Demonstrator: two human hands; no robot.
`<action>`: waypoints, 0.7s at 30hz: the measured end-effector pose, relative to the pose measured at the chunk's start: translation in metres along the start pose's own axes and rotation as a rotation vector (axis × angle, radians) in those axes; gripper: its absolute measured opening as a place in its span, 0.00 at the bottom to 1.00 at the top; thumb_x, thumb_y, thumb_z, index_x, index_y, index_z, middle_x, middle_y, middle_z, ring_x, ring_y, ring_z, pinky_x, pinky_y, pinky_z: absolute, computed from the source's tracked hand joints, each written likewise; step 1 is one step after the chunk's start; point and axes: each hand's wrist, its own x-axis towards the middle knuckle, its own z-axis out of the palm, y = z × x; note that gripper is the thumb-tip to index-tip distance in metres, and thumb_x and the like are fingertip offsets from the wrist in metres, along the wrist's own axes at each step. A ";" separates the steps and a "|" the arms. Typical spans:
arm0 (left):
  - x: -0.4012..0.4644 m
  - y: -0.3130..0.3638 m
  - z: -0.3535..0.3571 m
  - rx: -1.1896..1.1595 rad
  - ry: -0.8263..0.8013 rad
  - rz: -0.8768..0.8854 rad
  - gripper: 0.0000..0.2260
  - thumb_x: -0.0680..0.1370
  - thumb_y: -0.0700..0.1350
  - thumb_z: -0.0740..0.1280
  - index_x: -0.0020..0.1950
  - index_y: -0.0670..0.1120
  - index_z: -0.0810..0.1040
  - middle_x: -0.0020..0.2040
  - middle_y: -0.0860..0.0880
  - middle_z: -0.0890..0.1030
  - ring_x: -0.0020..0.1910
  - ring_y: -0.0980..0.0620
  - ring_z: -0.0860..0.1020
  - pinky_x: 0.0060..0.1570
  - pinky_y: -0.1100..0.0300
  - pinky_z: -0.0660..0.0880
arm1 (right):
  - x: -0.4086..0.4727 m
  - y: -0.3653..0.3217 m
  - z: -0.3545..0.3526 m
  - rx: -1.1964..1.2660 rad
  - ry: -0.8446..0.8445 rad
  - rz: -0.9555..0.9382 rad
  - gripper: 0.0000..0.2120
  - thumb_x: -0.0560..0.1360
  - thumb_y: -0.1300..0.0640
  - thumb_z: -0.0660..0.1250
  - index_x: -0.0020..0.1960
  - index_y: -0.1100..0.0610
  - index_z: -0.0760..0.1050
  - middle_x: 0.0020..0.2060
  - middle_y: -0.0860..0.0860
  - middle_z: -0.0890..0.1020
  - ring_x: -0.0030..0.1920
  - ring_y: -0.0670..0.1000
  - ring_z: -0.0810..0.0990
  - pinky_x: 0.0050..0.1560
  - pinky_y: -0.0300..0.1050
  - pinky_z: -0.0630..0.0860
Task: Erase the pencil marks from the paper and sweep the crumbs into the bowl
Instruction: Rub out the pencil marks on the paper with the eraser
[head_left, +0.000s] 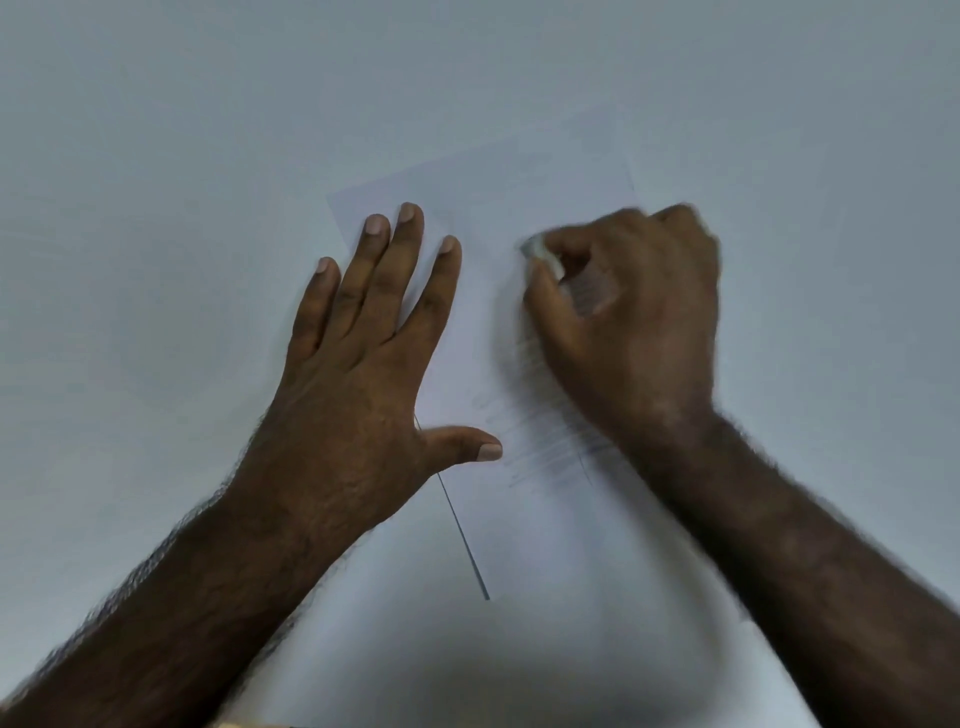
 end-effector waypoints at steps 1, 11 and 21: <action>0.000 0.000 0.000 -0.004 0.005 -0.004 0.58 0.68 0.76 0.66 0.88 0.51 0.44 0.87 0.50 0.38 0.86 0.51 0.36 0.84 0.45 0.40 | -0.013 -0.010 0.000 0.015 -0.048 -0.037 0.04 0.78 0.52 0.73 0.48 0.49 0.86 0.42 0.47 0.85 0.45 0.58 0.79 0.52 0.54 0.69; 0.001 -0.001 0.001 -0.010 0.017 0.024 0.58 0.68 0.77 0.64 0.88 0.50 0.44 0.87 0.49 0.38 0.86 0.50 0.36 0.84 0.44 0.39 | 0.008 0.006 0.005 -0.018 0.025 -0.033 0.07 0.80 0.48 0.72 0.50 0.48 0.88 0.43 0.45 0.86 0.48 0.56 0.80 0.54 0.55 0.71; 0.006 -0.003 -0.007 0.102 0.010 0.050 0.58 0.68 0.80 0.59 0.87 0.46 0.50 0.87 0.42 0.42 0.86 0.42 0.40 0.83 0.34 0.45 | 0.002 0.014 0.002 0.173 0.024 0.116 0.04 0.80 0.50 0.74 0.52 0.49 0.87 0.43 0.41 0.84 0.49 0.44 0.75 0.55 0.42 0.71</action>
